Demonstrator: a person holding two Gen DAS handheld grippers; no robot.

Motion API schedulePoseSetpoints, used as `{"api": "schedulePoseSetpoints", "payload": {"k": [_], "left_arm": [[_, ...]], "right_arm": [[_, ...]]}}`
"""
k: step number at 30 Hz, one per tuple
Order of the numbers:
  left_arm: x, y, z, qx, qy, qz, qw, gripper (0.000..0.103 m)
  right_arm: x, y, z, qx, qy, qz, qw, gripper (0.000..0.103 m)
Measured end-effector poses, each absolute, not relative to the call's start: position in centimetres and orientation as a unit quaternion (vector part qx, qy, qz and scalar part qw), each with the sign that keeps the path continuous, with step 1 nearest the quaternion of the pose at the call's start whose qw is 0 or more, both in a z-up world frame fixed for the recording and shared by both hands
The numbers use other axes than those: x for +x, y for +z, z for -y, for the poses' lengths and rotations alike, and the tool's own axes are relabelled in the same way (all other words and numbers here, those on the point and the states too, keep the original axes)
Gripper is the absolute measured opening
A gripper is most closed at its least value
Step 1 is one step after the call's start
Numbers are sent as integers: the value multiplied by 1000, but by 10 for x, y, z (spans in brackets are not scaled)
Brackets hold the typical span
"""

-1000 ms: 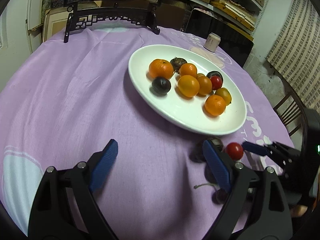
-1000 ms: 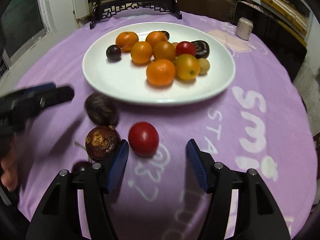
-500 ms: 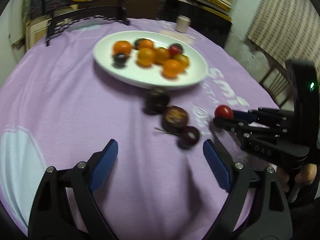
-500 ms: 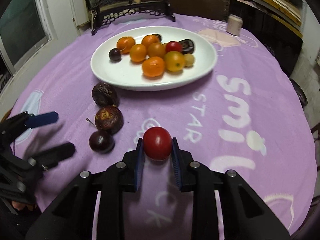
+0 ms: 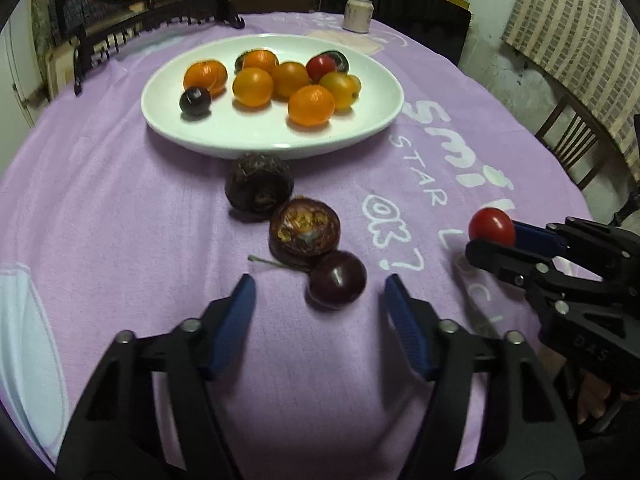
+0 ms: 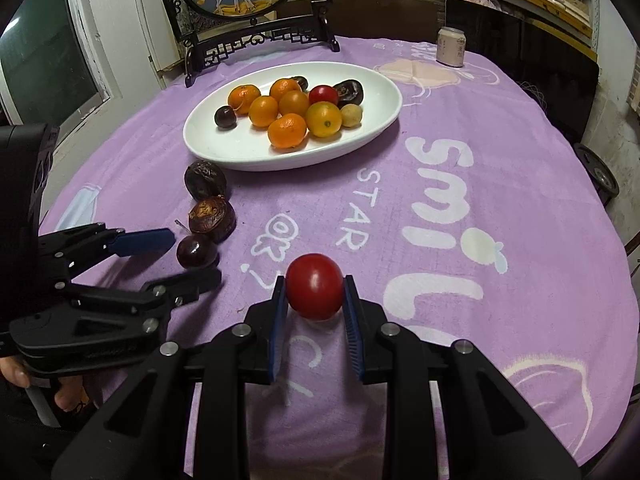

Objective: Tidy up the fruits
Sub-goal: 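Place a pair of cherries with the left tool while the right places a tomato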

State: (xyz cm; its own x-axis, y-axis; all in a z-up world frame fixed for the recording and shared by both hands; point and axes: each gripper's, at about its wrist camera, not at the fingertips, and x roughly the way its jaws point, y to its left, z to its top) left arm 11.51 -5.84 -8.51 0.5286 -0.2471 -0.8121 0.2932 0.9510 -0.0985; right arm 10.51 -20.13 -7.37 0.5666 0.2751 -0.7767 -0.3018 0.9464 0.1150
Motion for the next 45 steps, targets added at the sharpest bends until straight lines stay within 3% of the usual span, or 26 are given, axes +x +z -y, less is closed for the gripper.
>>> {"api": "schedulePoseSetpoints", "payload": {"k": [1,3,5,26,35,45], "left_arm": [[115,-85,59,28,-155,-459,874,57],[115,-85,60,29,-155,-457,875,37],[115,-84,59,21,-166,-459,873,29],[120,-43,37,1,-174,-424,889,29],[187,-5,26,4,-128,-389,912,29],[281,12,31,10,-102,-394,913,30]], "right_arm": [[106,-75,201,-14,165,-437,884,27],[106,-76,200,-12,167,-439,883,27],[106,-76,199,-14,169,-439,883,27],[119,-52,171,-32,200,-421,884,27],[194,-15,153,-34,203,-399,894,27],[288,-17,143,-35,174,-426,887,27]]}}
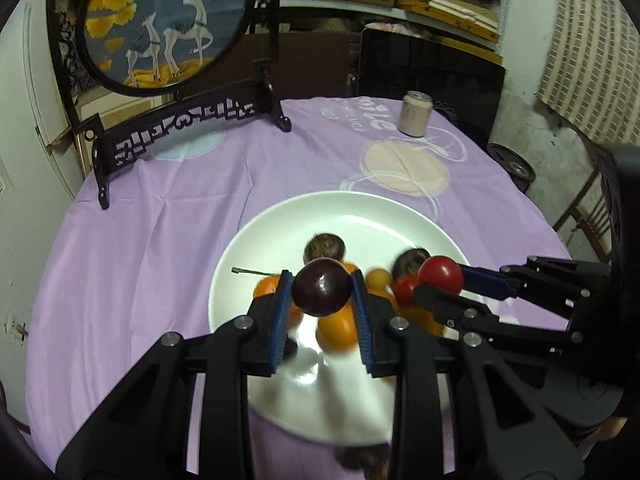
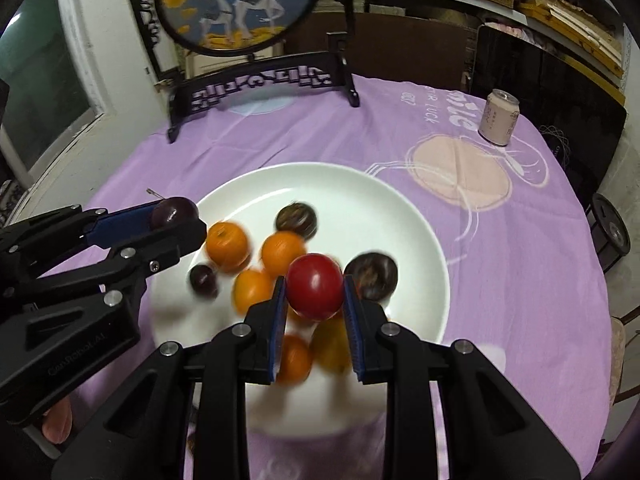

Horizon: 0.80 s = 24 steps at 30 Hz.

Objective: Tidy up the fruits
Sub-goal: 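Place a pair of cherries with the left tool while the right places a tomato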

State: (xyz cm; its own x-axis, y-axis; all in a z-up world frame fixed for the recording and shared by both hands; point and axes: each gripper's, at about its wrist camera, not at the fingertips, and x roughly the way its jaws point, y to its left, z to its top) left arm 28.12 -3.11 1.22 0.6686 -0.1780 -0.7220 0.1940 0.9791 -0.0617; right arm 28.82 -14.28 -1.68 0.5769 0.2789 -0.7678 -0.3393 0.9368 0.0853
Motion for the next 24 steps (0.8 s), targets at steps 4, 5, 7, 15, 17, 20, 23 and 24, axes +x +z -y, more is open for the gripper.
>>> {"api": "schedulePoseSetpoints", "payload": {"k": [4,5,7,15,17,20,23,24], "left_arm": [[296,1,28,-5,-108,-403,909,30],[297,-2,28,-5,-109,-406,907,30],[300,-5,25,-10,-110,-410,905,31],[286,2,15,-20,-101,-389,916,54],[276,1,11,-26,-103,-387,916,54],[257,-1,5,-30,-100,-383,918,55],[225,-12,-7,-42,-99,-389,915,59],[212,-16,-11,-46,-97,-393,913,62]], "right_arm": [[296,-26,144,-27,176,-424,888,27],[297,-27,144,-27,175,-420,890,27],[299,-27,144,-24,174,-415,893,28],[297,-33,149,-21,168,-419,892,32],[288,-32,150,-26,167,-411,896,32],[263,-29,154,-15,170,-402,899,32],[218,-30,158,-8,189,-399,897,32],[206,-31,159,-7,195,-399,896,34]]}}
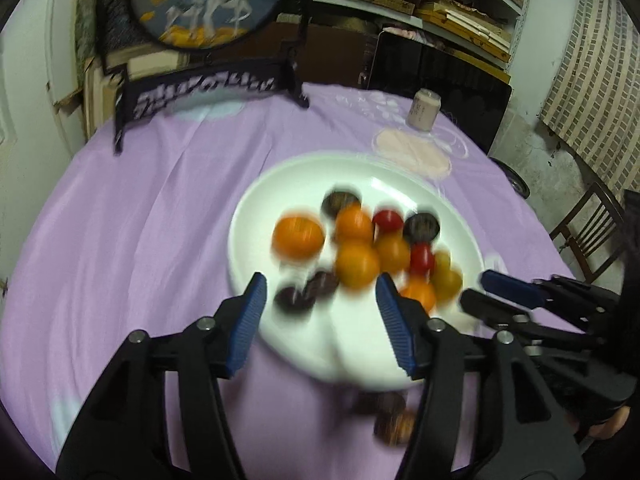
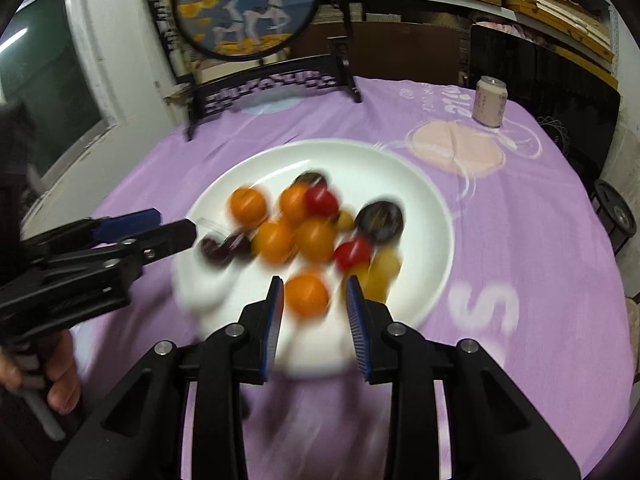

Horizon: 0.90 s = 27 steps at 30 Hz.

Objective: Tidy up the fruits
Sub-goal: 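Place a pair of cherries with the left tool while the right places a tomato, then grasp a passion fruit with the right tool while the left grasps a plum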

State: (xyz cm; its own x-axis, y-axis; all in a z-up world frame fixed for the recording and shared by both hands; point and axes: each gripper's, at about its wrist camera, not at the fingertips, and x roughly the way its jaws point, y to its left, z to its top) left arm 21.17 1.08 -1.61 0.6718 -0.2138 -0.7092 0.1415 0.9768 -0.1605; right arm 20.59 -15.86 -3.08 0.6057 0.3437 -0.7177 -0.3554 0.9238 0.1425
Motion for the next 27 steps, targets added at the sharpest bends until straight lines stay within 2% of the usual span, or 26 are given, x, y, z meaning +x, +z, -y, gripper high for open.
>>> {"api": "schedulePoseSetpoints", "payload": {"k": [2,7,9,19,23,27], "left_arm": [[183,-25,-18,-51,-104,-399,910,67],[133,-42,-22,-45,-117,-413,902,73],[124,-44,-22,-40,-119,-414,902,79],[110,-38,-48,-54,-100,-398,911,80],[108,-36,-54,-60,-97,-396,911,80],[108,-36,-54,-61,-99,-397,910,80]], "right_arm": [[174,-36,160,1,213,-405,889,44],[131,-49,147,-16,226,-422,878,45],[127,-53,138,-24,235,-430,871,45],[143,-77,108,-45,227,-464,855,46],[149,-82,101,-60,217,-464,857,51],[155,-90,95,-66,209,-468,856,51]]}}
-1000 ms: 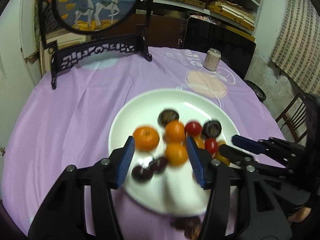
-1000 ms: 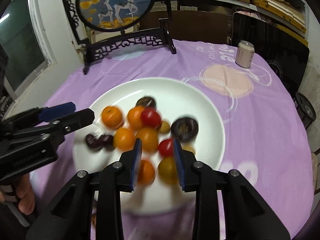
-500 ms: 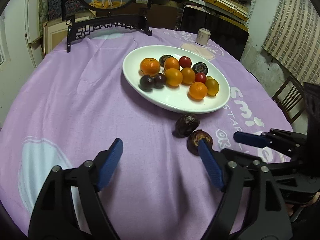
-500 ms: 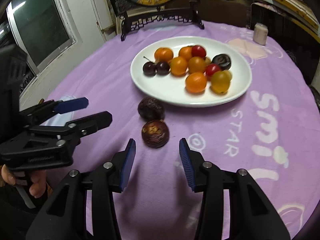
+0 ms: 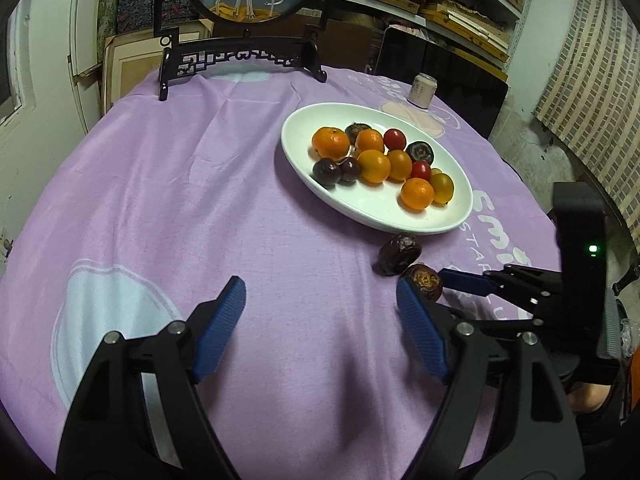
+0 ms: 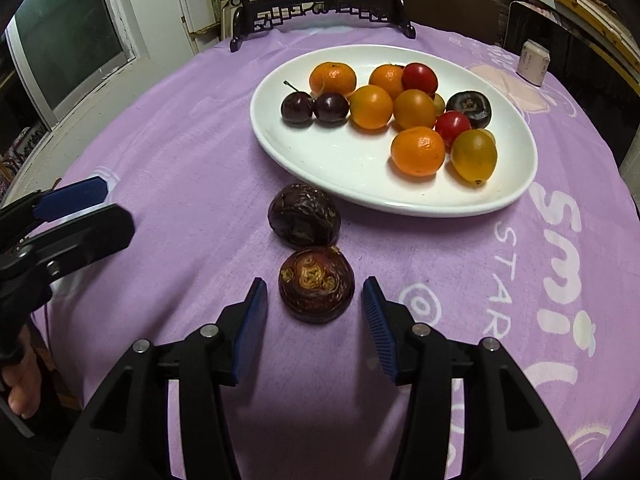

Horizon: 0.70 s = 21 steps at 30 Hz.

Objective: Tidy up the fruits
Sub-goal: 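Grasp a passion fruit with the right tool while the left grasps a plum, then carry both dark fruits onto the plate and open both tools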

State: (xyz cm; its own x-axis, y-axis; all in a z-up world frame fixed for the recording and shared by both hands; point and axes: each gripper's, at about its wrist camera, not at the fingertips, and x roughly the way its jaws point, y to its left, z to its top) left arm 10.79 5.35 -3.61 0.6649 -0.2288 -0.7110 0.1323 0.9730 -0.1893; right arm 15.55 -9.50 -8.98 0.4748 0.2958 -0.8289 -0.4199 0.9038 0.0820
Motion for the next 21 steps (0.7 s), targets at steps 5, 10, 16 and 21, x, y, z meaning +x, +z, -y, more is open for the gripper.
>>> {"api": "schedulePoseSetpoints", "payload": {"k": [5,10,16,21], "left_arm": [[109,-37,-45,-53,-104,-401,909,80],[112,-40,-32,-36,-112,-410,905,82],[130,-48,0,-11,-126,-429,894,83],[151,-62,28,21,-115,-449,886,84]], "right_arm": [[151,-91,94,-83,206,-457,861,39],[145,-76,116,-50,204,-450,868,39],[136,-65,159,-12,183,-442,878,39],[129,-66,180,5,186,-440,879,39]]}}
